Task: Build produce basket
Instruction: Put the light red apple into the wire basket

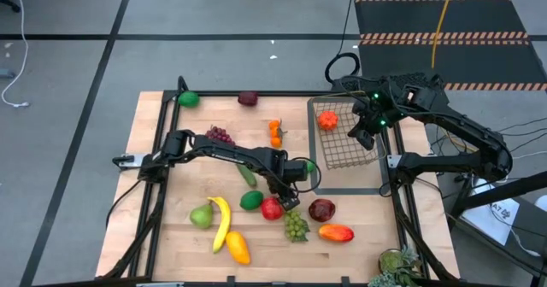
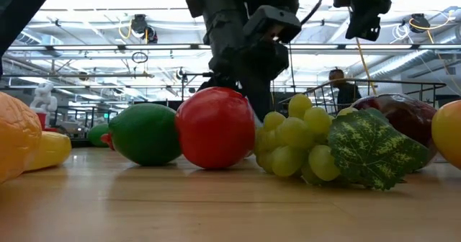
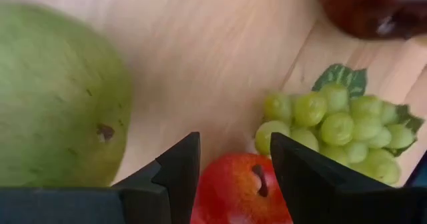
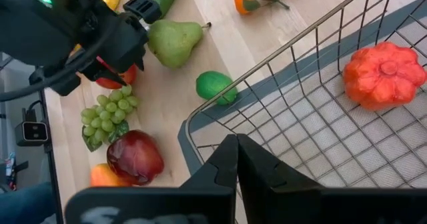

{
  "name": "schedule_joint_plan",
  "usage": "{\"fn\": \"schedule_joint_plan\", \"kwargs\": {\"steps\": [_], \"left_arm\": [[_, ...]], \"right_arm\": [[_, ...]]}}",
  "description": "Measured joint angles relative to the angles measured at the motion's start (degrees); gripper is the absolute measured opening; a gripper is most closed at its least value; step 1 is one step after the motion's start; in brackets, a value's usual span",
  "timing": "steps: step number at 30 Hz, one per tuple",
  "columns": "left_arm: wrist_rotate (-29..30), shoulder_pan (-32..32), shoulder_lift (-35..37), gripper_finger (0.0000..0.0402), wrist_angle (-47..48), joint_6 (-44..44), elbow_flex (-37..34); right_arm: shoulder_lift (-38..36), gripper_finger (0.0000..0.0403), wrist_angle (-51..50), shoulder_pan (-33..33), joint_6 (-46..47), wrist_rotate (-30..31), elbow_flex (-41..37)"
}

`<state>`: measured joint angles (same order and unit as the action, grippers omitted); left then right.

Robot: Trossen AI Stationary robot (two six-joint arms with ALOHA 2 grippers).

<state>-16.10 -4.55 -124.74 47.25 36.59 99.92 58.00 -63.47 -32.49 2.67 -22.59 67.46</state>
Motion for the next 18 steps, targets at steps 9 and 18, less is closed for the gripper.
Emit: {"fn": "schedule_joint_plan", "kwargs": {"steps": [9, 18], "left_arm": [[-9.8, 2.1, 0.1, 0.0185, -0.8, -0.9, 0.0], [-18.2, 6.6, 0.1, 0.0187, -0.2, -8.2, 0.0]], "right_arm": [[0.0, 0.0000, 0.0, 0.0, -0.7, 0.0, 0.0], [-0.2, 0.0000, 0.0, 0.0, 1.0, 0.0, 0.0]]}}
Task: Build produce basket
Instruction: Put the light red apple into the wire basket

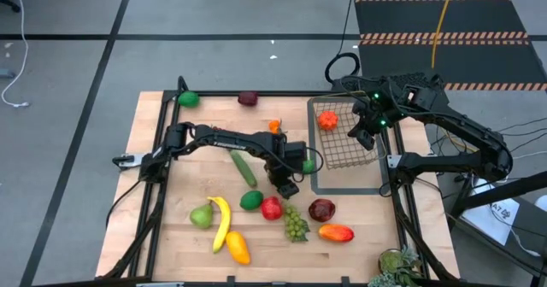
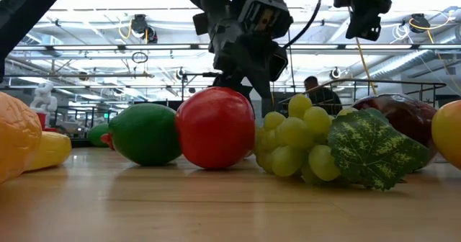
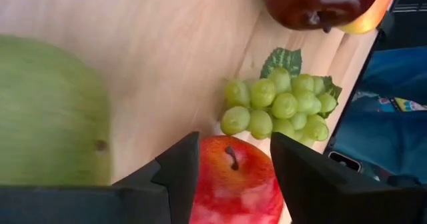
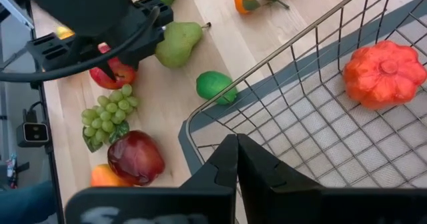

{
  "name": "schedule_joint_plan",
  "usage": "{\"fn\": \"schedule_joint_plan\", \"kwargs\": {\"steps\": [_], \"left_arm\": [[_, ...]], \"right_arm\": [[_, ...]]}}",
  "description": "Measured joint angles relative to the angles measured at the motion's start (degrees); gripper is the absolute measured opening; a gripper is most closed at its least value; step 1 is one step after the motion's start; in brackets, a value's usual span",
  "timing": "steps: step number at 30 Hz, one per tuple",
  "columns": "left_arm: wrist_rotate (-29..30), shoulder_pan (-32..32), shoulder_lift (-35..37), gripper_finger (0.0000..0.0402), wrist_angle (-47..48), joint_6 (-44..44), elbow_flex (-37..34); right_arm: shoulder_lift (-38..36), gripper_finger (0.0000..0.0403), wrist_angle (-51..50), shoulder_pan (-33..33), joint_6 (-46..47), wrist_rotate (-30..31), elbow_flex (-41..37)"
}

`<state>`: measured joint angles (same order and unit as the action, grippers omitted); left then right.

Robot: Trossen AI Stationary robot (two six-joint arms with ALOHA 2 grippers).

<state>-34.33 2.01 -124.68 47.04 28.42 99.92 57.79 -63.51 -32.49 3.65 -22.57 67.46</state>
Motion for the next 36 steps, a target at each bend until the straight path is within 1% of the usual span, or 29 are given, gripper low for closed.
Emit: {"fn": "schedule_joint_plan", "kwargs": {"steps": [3, 9, 11, 13, 15, 18, 21, 30, 36], "left_arm": [[-0.2, 0.6, 0.0, 0.0211, 0.7, -1.5, 0.0], [0.7, 0.3, 0.0, 0.0299, 1.6, 2.0, 0.0], [0.9, -0.1, 0.0, 0.0323, 1.3, 3.3, 0.0], [1.5, -0.8, 0.0, 0.0337, 0.7, 4.4, 0.0], [2.4, -1.5, 0.0, 0.0342, 0.0, 5.1, 0.0], [4.6, -2.4, 0.0, 0.0341, -0.9, 6.1, 0.0], [6.2, -2.9, -0.5, 0.0328, -0.5, 6.3, 0.0], [5.9, -3.7, -0.6, 0.0263, -0.5, 6.2, 0.0], [5.9, -3.6, -0.6, 0.0236, -0.6, 4.7, 0.0]], "right_arm": [[-0.2, 0.0000, 0.0, 0.0, 1.7, 0.0, 0.0], [-0.5, 0.0000, 0.0, 0.0, 6.3, 0.0, 0.0], [-0.9, 0.0000, 0.0, 0.0, 8.3, 0.0, 0.0], [-1.2, 0.0000, 0.0, 0.0, 9.7, 0.0, 0.0], [-1.2, 0.0000, 0.2, 0.0, 10.7, 0.0, 0.0], [-1.2, 0.0000, 0.3, 0.0, 11.9, 0.0, 0.0], [-1.1, 0.0000, 0.5, 0.0, 12.2, 0.0, 0.0], [-1.1, 0.0000, 2.3, 0.0, 12.1, 0.0, 0.0], [-1.1, 0.0000, 2.4, 0.0, 11.5, 0.0, 0.0]]}}
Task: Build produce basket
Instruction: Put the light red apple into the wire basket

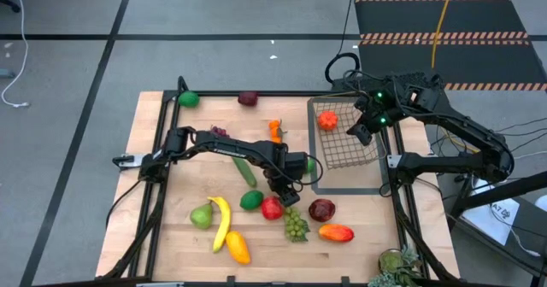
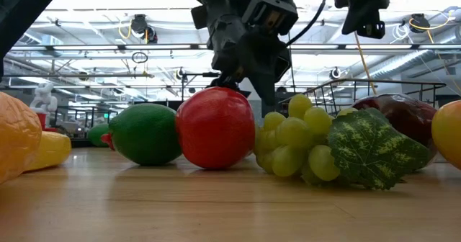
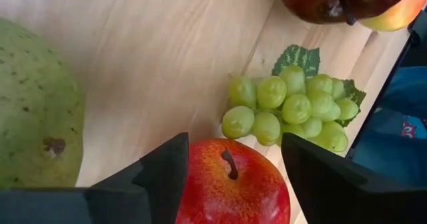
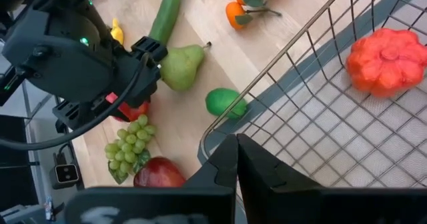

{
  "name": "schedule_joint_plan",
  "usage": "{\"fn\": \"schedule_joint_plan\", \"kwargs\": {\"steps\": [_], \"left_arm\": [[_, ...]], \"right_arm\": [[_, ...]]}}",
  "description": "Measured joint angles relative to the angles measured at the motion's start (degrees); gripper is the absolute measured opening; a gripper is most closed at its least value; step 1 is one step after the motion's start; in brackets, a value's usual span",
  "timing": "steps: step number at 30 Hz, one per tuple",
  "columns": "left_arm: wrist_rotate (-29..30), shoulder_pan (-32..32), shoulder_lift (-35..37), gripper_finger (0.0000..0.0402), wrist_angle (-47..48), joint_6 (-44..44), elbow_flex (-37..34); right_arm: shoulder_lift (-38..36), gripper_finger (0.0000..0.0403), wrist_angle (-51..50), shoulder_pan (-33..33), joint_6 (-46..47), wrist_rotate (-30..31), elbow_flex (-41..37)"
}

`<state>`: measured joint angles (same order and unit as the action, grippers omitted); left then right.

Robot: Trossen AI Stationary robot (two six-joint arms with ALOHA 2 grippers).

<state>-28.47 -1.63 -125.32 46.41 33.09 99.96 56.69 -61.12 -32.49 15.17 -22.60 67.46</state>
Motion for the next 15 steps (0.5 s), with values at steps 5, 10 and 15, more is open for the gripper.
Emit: {"fn": "schedule_joint_plan", "kwargs": {"steps": [5, 10, 15], "left_arm": [[0.0, -0.1, 0.0, 0.0228, -0.1, -3.3, 0.0], [0.5, -0.8, -0.1, 0.0229, -0.9, -10.2, 0.0], [0.5, -0.7, -0.1, 0.0229, -1.0, -10.8, 0.0]], "right_arm": [[0.0, 0.0000, -0.7, 0.0, -2.2, -0.2, 0.0], [0.0, 0.0000, -1.6, 0.0, -4.3, -0.2, 0.0], [0.0, 0.0000, -2.8, 0.0, -5.6, -1.7, 0.0]]}}
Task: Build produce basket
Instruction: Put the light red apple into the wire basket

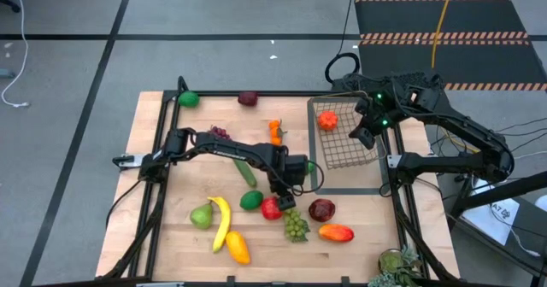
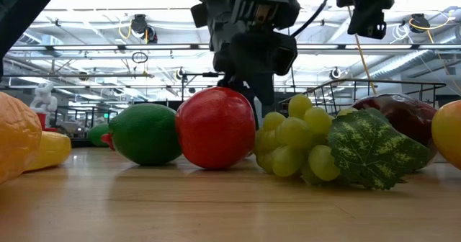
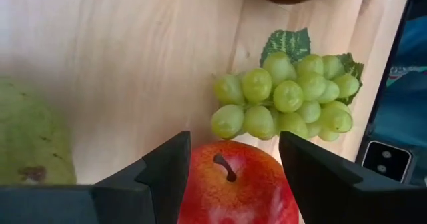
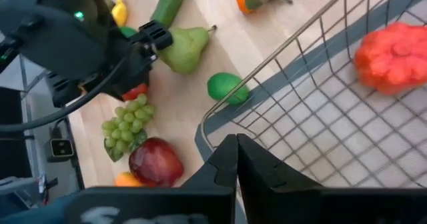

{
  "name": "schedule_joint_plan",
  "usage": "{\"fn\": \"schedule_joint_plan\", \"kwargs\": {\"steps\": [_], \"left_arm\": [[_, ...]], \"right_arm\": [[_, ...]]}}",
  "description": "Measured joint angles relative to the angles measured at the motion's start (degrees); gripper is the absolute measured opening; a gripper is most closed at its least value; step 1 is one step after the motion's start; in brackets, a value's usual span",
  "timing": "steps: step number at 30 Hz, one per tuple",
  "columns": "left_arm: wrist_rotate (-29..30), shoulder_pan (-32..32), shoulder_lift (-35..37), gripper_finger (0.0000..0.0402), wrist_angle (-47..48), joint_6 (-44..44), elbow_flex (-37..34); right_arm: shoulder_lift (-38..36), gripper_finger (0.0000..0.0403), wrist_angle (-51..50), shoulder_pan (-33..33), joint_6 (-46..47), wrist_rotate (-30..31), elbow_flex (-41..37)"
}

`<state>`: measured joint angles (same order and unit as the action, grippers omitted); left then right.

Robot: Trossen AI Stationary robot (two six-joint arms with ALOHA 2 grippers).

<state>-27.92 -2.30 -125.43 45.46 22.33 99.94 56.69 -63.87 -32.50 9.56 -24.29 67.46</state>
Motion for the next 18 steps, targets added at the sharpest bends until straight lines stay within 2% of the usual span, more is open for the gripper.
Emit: {"fn": "schedule_joint_plan", "kwargs": {"steps": [6, 18], "left_arm": [[-0.9, 0.3, -0.9, 0.0230, 0.2, 0.8, 0.0], [-8.5, 1.3, -1.4, 0.0230, -1.3, -4.4, 0.0]], "right_arm": [[-1.1, 0.0000, -2.4, 0.0, 0.1, -0.1, 0.0], [-3.5, 0.0000, -2.8, 0.0, 0.4, 0.0, 0.0]]}}
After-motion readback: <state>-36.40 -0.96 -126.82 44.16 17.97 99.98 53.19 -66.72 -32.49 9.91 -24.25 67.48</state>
